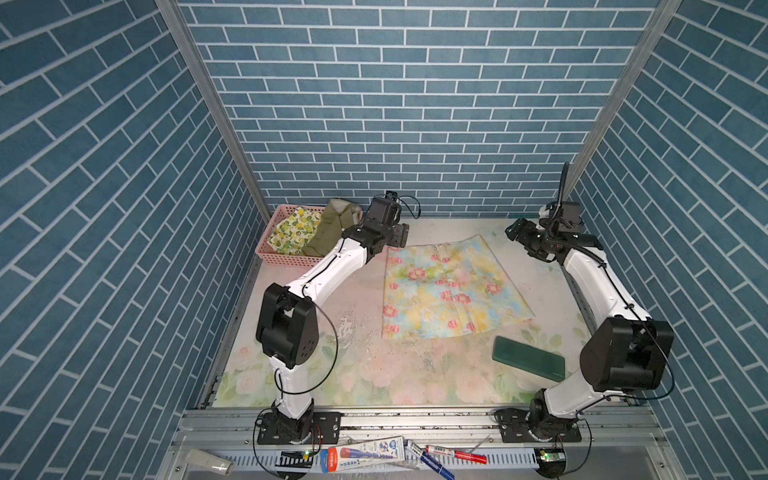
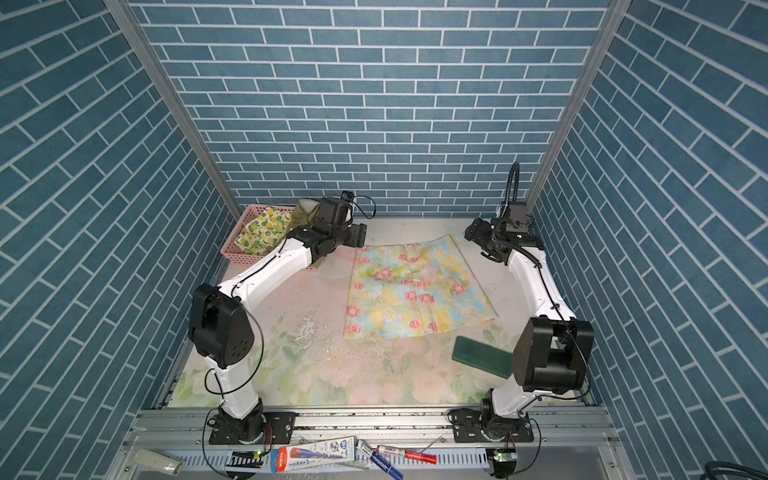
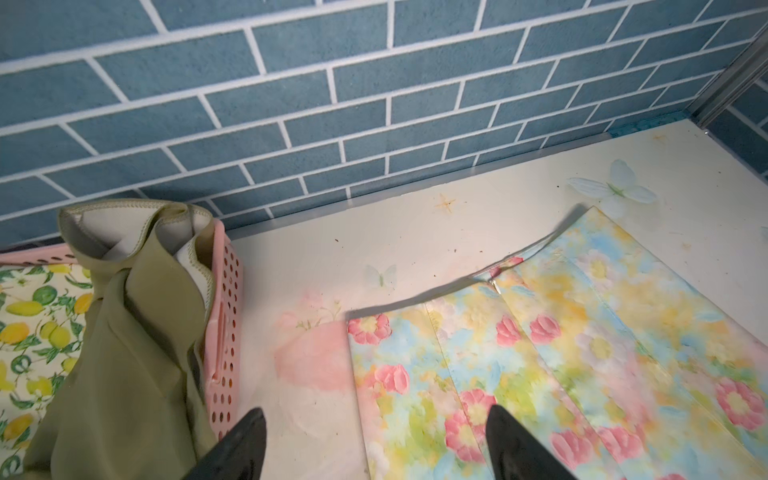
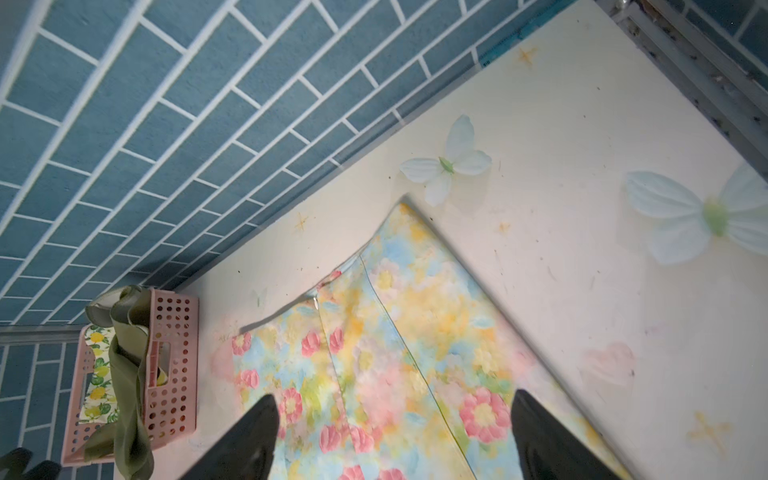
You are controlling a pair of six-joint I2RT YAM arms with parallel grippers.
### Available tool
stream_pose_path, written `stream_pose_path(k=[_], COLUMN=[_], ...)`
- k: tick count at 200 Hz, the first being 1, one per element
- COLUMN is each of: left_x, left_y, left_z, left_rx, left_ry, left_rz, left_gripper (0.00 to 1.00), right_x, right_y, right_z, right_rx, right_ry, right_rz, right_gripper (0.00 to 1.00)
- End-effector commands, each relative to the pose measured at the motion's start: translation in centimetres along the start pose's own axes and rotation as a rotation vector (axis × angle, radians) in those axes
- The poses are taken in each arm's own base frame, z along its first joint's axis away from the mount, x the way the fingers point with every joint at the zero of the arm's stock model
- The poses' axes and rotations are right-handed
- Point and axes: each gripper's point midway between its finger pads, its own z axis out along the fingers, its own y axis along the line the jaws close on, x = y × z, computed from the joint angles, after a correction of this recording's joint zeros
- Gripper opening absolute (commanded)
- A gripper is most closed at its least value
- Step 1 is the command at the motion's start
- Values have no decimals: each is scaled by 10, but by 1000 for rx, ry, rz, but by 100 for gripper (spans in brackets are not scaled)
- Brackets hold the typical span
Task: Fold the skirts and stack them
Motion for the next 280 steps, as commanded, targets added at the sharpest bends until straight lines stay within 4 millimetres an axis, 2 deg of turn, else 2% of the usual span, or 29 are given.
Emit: stream_pose_path(k=[1, 30, 57, 77, 103, 138, 179, 215, 257, 280], left_x=[43, 89, 123, 146, 170, 196, 209, 206, 202, 201], left_y=[-9, -18, -21, -21, -29, -31, -33, -34, -25, -22], left_z=[7, 5, -4, -3, -3, 6, 23, 31, 37, 41], left_rx=[-11, -12, -16, -10, 30, 33, 32, 51, 54, 60], left_ry=[86, 173, 236, 284, 334, 394, 434, 437, 434, 436], left_rz=[5, 21, 26, 11, -14, -27, -34, -61, -93, -110], left_gripper=[83, 83, 82, 81, 80, 80, 80, 80, 80, 79], right_x=[38, 63, 77, 88, 105, 121, 133, 138, 151, 159], right_y=[-47, -87, -119, -131, -143, -149, -156, -159, -153, -148], right_z=[15, 22, 25, 32, 38, 43, 48, 53, 62, 68], right_rx=[102, 166, 203, 210, 230, 233, 248, 253, 264, 263], right_ry=[93, 155, 183, 220, 258, 312, 348, 358, 420, 447], right_rz=[16, 68, 126, 129, 121, 102, 91, 83, 20, -8], right_gripper=[85, 84, 81, 79, 79, 77, 74, 70, 63, 47])
